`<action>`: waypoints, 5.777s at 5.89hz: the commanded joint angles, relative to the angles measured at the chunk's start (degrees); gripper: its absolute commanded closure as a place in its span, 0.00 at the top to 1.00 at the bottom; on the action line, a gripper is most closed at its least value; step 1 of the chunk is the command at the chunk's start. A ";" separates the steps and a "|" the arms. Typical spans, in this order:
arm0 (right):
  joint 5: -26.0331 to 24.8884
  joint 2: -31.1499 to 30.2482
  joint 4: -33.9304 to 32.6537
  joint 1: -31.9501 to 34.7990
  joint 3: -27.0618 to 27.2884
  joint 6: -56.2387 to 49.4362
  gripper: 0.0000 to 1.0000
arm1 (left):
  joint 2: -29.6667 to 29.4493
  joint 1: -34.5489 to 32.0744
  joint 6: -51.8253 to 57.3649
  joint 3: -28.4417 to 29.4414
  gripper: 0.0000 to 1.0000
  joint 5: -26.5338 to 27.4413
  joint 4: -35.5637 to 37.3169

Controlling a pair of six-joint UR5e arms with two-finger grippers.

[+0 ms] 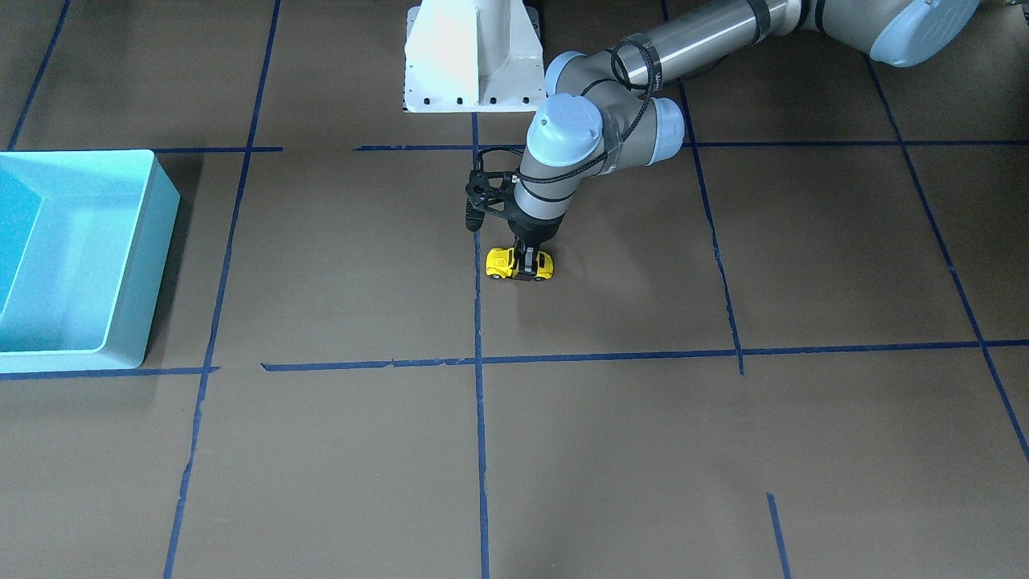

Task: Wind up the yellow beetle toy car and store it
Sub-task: 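Keep pulling the car back toward the robot with the left gripper, then lift the left gripper off the car, letting it roll toward the bin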

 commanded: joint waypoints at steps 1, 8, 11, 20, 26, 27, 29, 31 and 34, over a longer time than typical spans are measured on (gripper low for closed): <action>0.00 0.00 0.00 0.00 0.00 0.00 1.00 | 0.87 -0.17 0.05 -1.03 0.36 -0.02 0.00; 0.00 0.00 0.00 0.00 0.00 0.00 1.00 | 3.68 -0.26 0.06 -3.58 0.36 0.07 0.00; 0.00 0.00 0.00 0.00 0.00 0.00 1.00 | 4.30 -0.26 0.06 -4.02 0.36 0.07 0.00; 0.00 0.00 0.00 0.00 -0.09 0.00 1.00 | 7.72 -0.35 0.93 -6.74 0.36 -0.02 -0.26; 0.00 0.00 0.00 -0.09 -0.09 0.00 1.00 | 9.48 -0.35 1.02 -8.42 0.36 -0.02 -0.26; 0.00 0.00 0.00 -0.09 -0.09 0.00 1.00 | 9.48 -0.35 0.94 -8.42 0.36 -0.02 -0.18; 0.00 0.00 0.00 -0.09 -0.09 0.00 1.00 | 9.48 -0.35 0.94 -8.50 0.81 -0.02 -0.18; 0.00 0.00 0.00 -0.09 -0.09 0.00 1.00 | 9.57 -0.35 0.93 -8.94 1.00 -0.19 -0.17; 0.00 0.00 0.00 -0.09 -0.09 0.00 1.00 | 9.57 -0.35 0.93 -9.03 1.00 -0.19 0.00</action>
